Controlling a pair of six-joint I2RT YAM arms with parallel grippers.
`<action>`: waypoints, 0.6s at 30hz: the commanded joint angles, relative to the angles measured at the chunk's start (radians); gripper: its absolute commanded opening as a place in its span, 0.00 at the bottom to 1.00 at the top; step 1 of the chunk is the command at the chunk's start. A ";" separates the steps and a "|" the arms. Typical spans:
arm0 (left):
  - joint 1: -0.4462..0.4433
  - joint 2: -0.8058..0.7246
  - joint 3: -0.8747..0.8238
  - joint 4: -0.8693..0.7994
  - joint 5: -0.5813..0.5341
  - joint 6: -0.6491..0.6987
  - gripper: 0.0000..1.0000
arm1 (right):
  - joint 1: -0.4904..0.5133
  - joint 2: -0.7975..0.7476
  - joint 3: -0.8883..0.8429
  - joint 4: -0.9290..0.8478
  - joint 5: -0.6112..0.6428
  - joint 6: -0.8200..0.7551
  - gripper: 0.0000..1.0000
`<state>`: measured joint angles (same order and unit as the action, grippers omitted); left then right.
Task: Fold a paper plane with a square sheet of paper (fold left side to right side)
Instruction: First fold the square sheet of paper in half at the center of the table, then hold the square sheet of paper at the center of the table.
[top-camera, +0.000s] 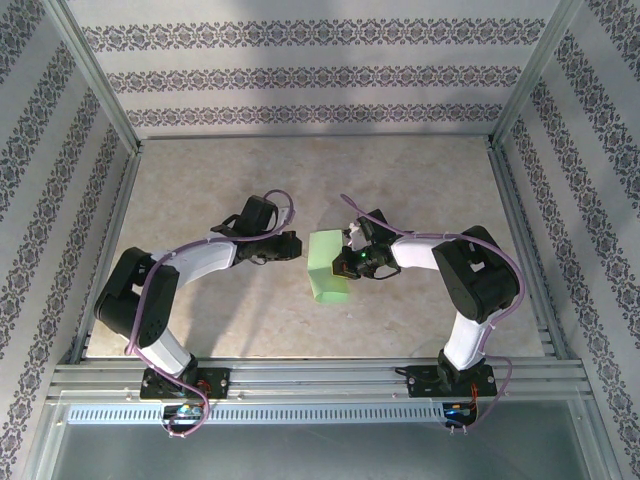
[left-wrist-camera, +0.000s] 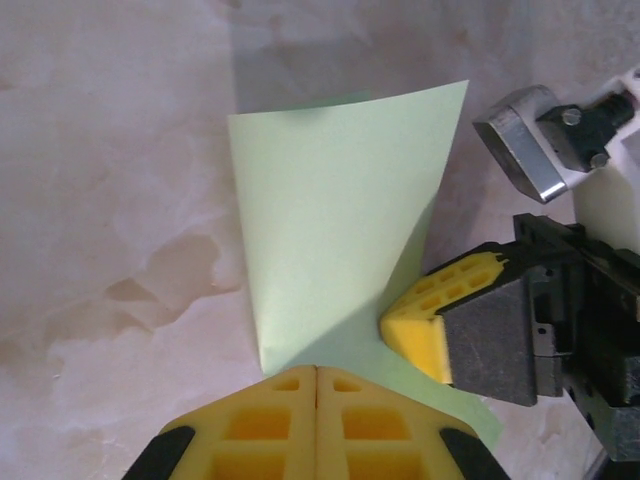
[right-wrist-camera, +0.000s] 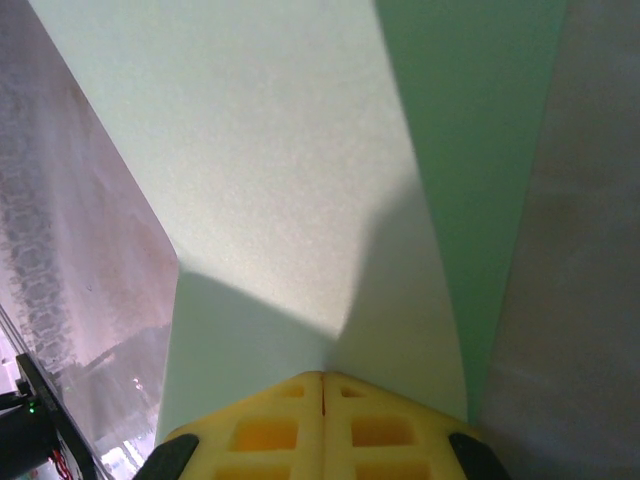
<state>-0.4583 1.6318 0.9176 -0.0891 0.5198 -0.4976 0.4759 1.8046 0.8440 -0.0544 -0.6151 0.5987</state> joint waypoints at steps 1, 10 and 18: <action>-0.023 0.034 -0.007 0.073 0.079 -0.022 0.06 | 0.006 0.039 -0.051 -0.119 0.135 -0.018 0.00; -0.101 0.169 0.022 0.158 0.100 -0.074 0.05 | 0.007 0.035 -0.053 -0.122 0.139 -0.022 0.00; -0.106 0.232 0.030 0.170 0.086 -0.080 0.05 | 0.009 0.034 -0.052 -0.123 0.141 -0.020 0.00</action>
<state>-0.5571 1.8481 0.9226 0.0380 0.6018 -0.5640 0.4759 1.8004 0.8417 -0.0513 -0.6037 0.5987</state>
